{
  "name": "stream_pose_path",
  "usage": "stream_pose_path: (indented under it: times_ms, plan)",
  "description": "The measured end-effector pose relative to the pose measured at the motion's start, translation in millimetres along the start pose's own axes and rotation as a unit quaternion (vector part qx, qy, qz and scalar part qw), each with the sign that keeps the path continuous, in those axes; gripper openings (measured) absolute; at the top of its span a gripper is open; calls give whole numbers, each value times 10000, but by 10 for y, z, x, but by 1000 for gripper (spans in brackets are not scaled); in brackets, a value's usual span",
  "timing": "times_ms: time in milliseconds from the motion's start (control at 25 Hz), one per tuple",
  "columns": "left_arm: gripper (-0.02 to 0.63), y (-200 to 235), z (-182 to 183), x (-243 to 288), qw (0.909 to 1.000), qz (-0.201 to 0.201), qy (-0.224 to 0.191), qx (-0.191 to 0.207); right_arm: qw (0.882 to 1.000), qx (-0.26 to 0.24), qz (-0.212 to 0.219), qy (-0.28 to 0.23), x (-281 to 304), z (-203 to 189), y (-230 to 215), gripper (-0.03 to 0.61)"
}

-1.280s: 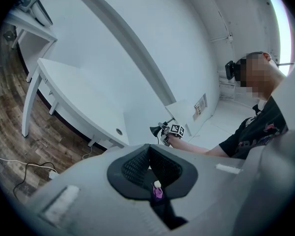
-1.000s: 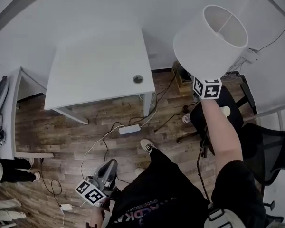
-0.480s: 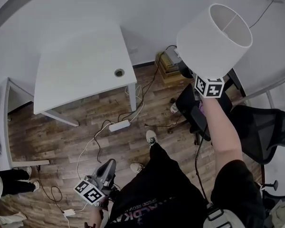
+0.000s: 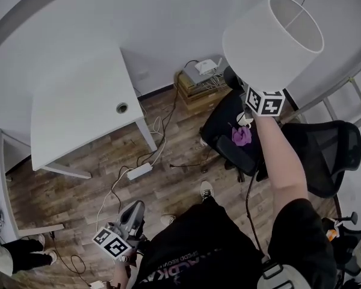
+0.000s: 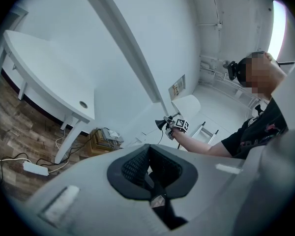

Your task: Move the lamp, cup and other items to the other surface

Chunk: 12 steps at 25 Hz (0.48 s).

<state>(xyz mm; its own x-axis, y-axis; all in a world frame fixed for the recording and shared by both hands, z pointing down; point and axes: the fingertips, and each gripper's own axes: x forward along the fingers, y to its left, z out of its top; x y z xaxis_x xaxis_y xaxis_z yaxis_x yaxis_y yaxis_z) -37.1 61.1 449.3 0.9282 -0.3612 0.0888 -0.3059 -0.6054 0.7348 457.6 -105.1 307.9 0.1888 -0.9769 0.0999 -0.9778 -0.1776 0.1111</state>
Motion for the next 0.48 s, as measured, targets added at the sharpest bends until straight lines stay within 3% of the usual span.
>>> stream_pose_path:
  times_ms: [240, 480]
  plan:
    - [-8, -283, -130, 641, 9994, -180, 256, 114, 9995, 15, -312, -99, -167, 40, -911, 155]
    - [-8, -507, -276, 1262, 9980, -342, 506, 150, 9977, 176, -653, 86, -351, -296, -1696, 155]
